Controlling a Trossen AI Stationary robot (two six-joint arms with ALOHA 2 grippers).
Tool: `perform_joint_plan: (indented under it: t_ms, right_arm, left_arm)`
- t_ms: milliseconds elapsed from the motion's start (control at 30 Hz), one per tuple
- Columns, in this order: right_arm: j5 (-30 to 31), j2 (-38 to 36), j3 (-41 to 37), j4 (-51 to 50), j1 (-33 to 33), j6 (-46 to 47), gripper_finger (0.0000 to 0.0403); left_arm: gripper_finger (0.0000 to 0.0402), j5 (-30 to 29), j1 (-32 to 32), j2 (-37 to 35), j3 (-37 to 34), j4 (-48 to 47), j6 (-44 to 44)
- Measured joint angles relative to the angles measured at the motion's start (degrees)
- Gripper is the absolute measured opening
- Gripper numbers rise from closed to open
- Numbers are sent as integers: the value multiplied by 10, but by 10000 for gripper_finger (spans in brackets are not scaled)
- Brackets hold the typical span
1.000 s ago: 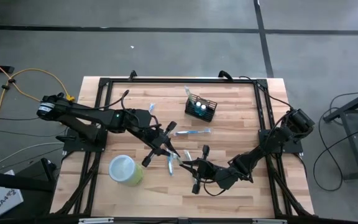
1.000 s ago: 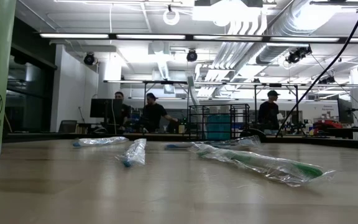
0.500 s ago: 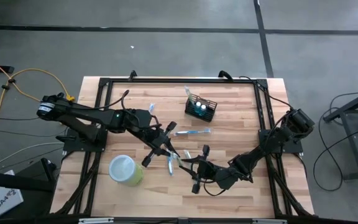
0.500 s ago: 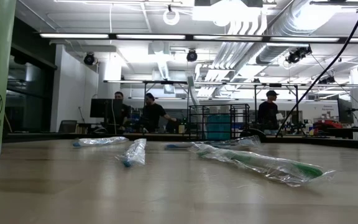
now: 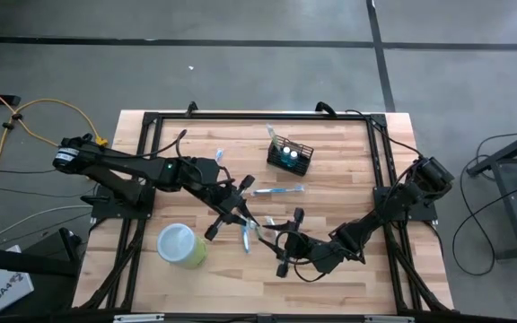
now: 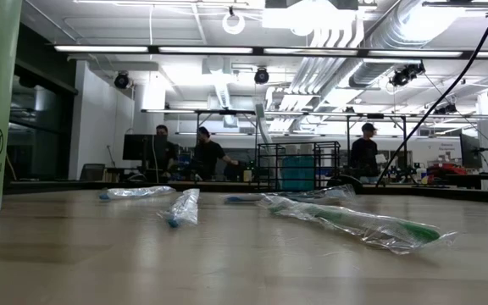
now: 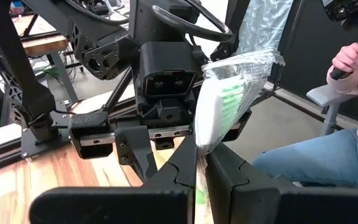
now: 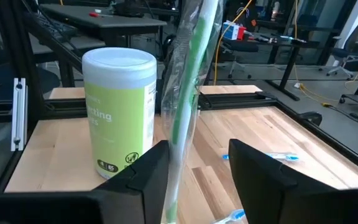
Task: Pick & Place toothbrushing station
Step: Put the right green toothbrush into the left section of the black mesh organizer
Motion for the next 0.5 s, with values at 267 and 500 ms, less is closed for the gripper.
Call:
perform_joint_plan:
  t_ms: [267, 500]
  right_arm:
    - [2, 0, 0, 0, 0, -12, 174]
    - [2, 0, 0, 1, 0, -22, 178]
  left_arm:
    - [5, 1, 0, 0, 0, -3, -1]
    - [5, 8, -1, 0, 0, -7, -3]
